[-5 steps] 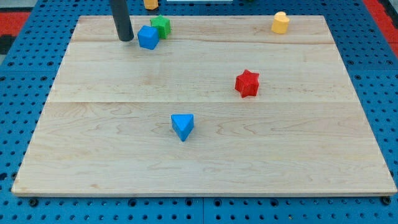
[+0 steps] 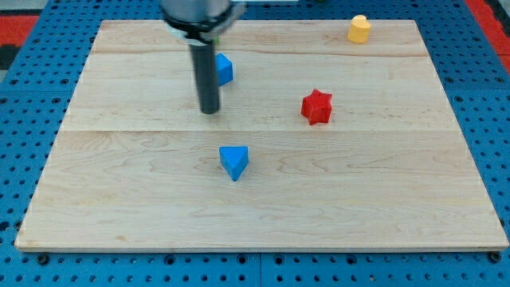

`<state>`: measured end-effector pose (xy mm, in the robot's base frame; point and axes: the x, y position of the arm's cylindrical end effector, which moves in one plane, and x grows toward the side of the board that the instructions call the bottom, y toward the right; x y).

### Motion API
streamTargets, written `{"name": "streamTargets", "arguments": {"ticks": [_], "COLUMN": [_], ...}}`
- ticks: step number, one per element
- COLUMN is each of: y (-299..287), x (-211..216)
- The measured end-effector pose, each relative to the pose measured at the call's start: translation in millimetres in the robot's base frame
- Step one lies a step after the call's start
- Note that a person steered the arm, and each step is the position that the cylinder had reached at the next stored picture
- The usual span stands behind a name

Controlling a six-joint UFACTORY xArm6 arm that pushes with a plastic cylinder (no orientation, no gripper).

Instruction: Place the blue cube to the right of the green star

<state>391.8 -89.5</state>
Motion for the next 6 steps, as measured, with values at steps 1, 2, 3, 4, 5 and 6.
{"name": "streamTargets", "arguments": {"ticks": [1, 2, 3, 4, 5, 6], "y": [7, 52, 119, 105, 37, -9], "x": [-58, -78, -79, -101, -111, -111]}}
